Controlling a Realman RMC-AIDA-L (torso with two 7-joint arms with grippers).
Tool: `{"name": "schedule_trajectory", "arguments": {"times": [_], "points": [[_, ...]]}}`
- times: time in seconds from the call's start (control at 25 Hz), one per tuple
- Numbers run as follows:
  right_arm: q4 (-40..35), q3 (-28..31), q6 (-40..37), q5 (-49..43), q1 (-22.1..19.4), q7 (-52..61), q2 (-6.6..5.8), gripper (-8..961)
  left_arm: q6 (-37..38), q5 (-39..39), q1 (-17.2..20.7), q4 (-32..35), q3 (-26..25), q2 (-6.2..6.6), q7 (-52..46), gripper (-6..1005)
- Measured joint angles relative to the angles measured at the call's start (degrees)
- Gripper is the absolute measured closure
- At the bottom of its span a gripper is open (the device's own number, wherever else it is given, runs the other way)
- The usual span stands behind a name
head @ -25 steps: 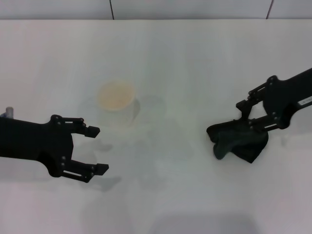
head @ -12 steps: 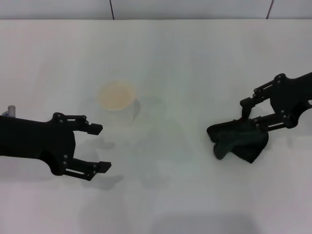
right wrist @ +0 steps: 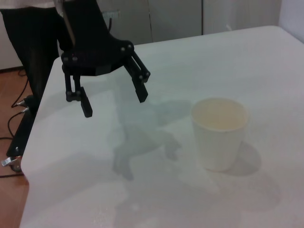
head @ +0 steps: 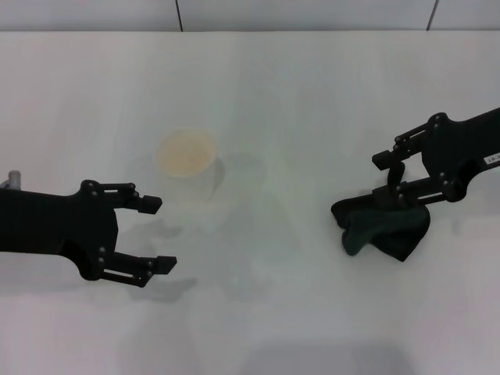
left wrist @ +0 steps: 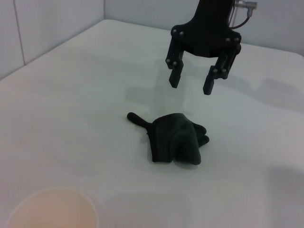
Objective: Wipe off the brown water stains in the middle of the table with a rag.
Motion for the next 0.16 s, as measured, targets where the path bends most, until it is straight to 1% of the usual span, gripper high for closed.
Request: {"name": "schedule_trajectory", "arguments": {"times": [0.16], "points": [[0.02,0.05,0.4,0.03,0.07,0.01,0.05,462,0.06,-0.02,0.0,0.0,-0.03,-0.01,0.0,111]]}}
